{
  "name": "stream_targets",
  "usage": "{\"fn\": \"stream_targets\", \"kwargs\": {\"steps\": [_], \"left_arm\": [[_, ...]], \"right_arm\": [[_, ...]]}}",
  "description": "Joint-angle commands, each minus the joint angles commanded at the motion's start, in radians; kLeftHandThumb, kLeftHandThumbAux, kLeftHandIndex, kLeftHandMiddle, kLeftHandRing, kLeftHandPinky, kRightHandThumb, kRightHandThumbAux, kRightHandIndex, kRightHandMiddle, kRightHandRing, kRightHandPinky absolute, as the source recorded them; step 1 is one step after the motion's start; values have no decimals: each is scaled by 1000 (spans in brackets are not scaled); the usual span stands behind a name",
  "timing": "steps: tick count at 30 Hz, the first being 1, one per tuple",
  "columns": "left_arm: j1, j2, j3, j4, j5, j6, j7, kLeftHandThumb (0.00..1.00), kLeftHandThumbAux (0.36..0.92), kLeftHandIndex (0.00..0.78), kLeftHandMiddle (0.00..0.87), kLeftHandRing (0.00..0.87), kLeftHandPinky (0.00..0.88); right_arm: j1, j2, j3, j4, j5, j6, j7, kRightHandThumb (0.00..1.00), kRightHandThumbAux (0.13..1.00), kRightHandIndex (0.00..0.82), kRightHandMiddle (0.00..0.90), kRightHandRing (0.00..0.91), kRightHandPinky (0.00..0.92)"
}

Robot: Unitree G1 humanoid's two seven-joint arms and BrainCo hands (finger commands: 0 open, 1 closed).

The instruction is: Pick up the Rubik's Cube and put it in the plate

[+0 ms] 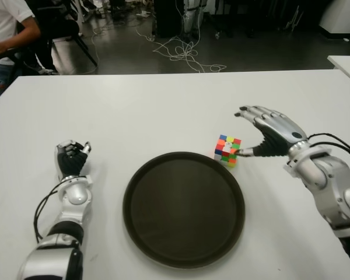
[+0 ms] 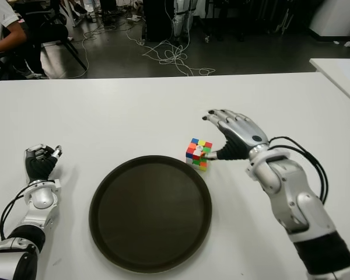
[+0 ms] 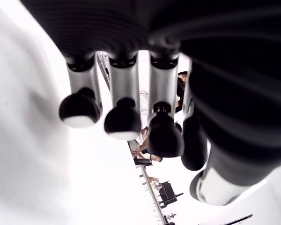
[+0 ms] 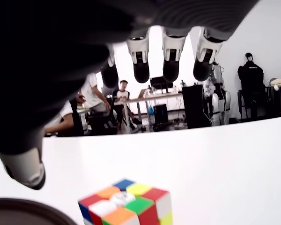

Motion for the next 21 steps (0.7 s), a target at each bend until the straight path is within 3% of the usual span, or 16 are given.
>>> {"fn": "stream_targets", "kwargs": {"steps": [8,21], "left_arm": [[-2,0,-6,0,2,17,2,388,759,683,839,848,857],[-3,-3,-5,-4,-3,34,3,379,764,683,834,845,850]], "right_arm": [[-30,24,0,23,28,-1,9,124,541,0,0,16,103],[-67,35,13,62,36,-12,10,106,550,0,0,7,85]]}}
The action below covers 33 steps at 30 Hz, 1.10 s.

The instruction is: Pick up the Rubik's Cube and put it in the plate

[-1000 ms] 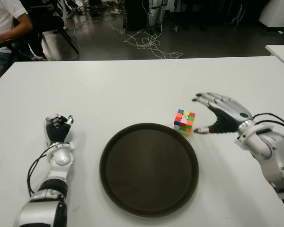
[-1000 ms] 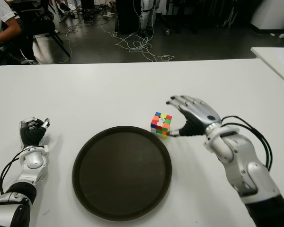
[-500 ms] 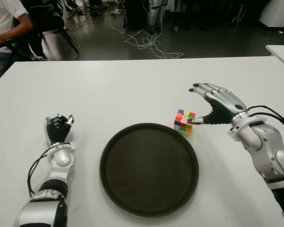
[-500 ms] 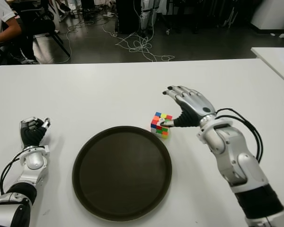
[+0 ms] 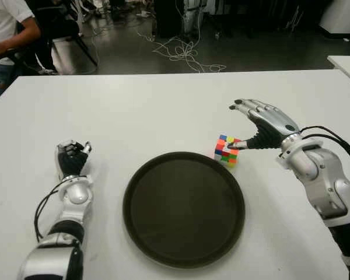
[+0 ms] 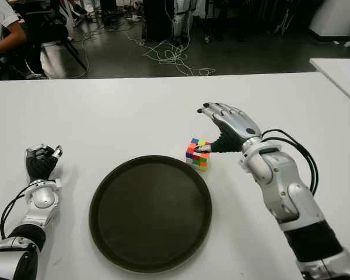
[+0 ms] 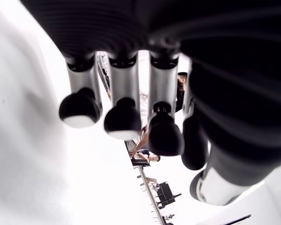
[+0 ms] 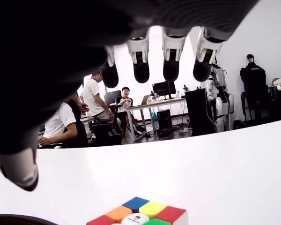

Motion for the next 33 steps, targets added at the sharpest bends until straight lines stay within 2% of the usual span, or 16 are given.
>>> {"fn": "stream_targets", "kwargs": {"steps": [12,18,26,30,33], "left_arm": [[-2,-5,-1,-8,1,9,10,391,757,709,843,853,863],[4,-2,-12,-10,12,-10,11,378,759,713,851,861,868],[5,-3,-11,-11,11,-11,10,359,763,706,850,857,858],[5,-4,-8,-12,7,-6,10,381,748,708,852,861,871],[4,-4,-7,-11,7,-2,10,390,741,703,850,858,868]], "right_arm": [[-27,0,27,38,-19,-16,-13,88,564,0,0,1,94],[-43,3,44,67,-26,-33,-24,68,568,0,0,19,131],[-47,5,52,64,-29,-26,-19,94,583,0,0,16,114],[-49,6,60,70,-32,-22,-12,99,591,0,0,17,140],[-49,6,68,83,-35,-22,-10,81,592,0,0,9,104]]}}
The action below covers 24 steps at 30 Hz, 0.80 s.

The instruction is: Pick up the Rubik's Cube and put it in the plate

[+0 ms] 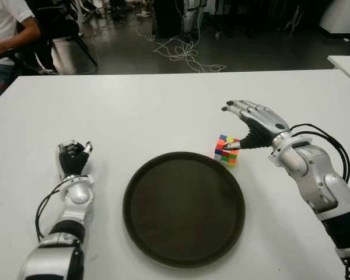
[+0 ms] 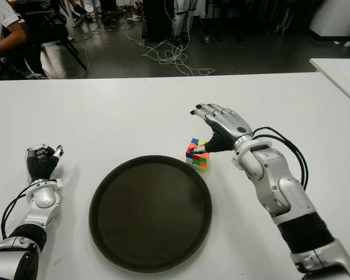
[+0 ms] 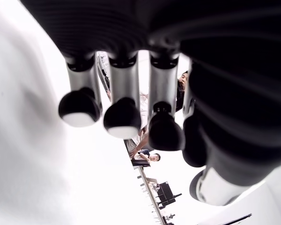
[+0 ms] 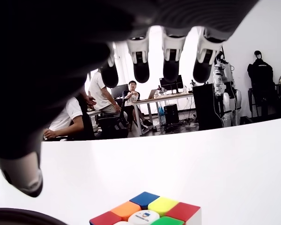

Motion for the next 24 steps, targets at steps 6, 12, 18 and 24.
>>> {"fn": "stream_targets", "kwargs": {"steps": [6,12,18,24], "left_arm": [[1,1,0,-3,0,-2,-4,389,747,685,844,856,861],[4,0,-1,-9,1,-2,-5,362,757,697,846,855,858],[6,3,-7,-13,7,0,-4,342,771,720,853,859,862],[7,5,-7,-5,9,1,-7,339,770,696,842,853,853]], "right_arm": [[0,-4,19,8,-18,9,8,51,586,0,0,0,75],[3,2,35,9,-25,30,20,65,594,0,0,0,50],[5,6,42,12,-22,26,17,60,598,0,0,0,56],[6,4,53,11,-32,30,15,40,596,0,0,0,61]]}}
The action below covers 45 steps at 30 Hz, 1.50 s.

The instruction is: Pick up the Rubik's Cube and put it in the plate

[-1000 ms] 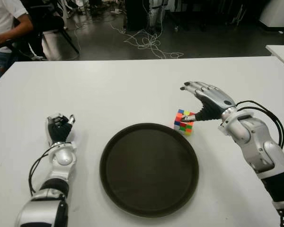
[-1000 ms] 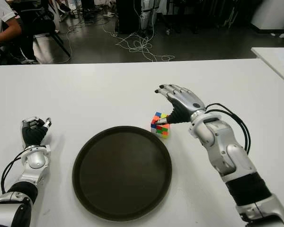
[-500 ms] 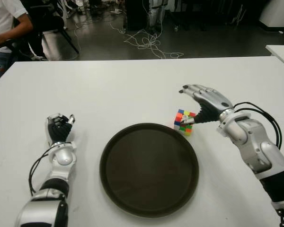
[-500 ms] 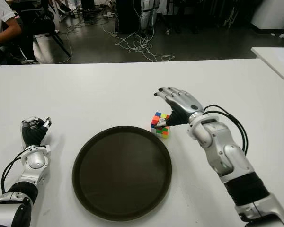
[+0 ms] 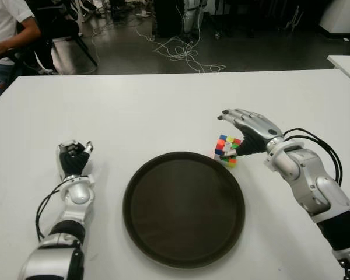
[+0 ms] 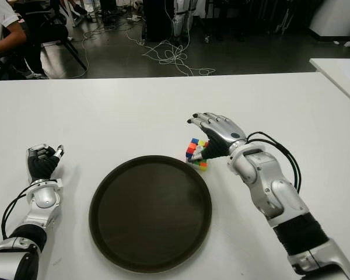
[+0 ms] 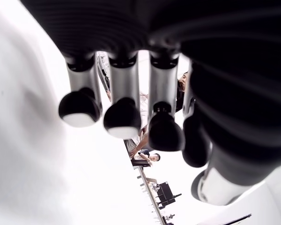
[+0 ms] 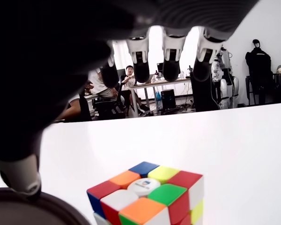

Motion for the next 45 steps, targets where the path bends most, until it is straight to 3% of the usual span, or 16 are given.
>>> {"fn": "stream_targets", "kwargs": {"steps": [14,32,39,45], "left_arm": [[-2,1,3,0,0,2,2,334,770,702,843,850,851],[-3,-2,12,-4,-5,5,-2,376,762,690,844,853,860],[-4,1,6,1,5,11,7,345,769,702,847,855,855],[-4,-2,13,1,-1,10,3,382,766,696,842,851,856]], "right_arm": [[6,10,13,-11,3,49,41,85,648,0,0,0,45],[12,0,23,-5,-4,33,33,26,648,0,0,0,57],[15,6,21,-20,-12,75,57,35,656,0,0,0,27],[13,4,23,-25,-19,98,64,32,646,0,0,0,10]]}}
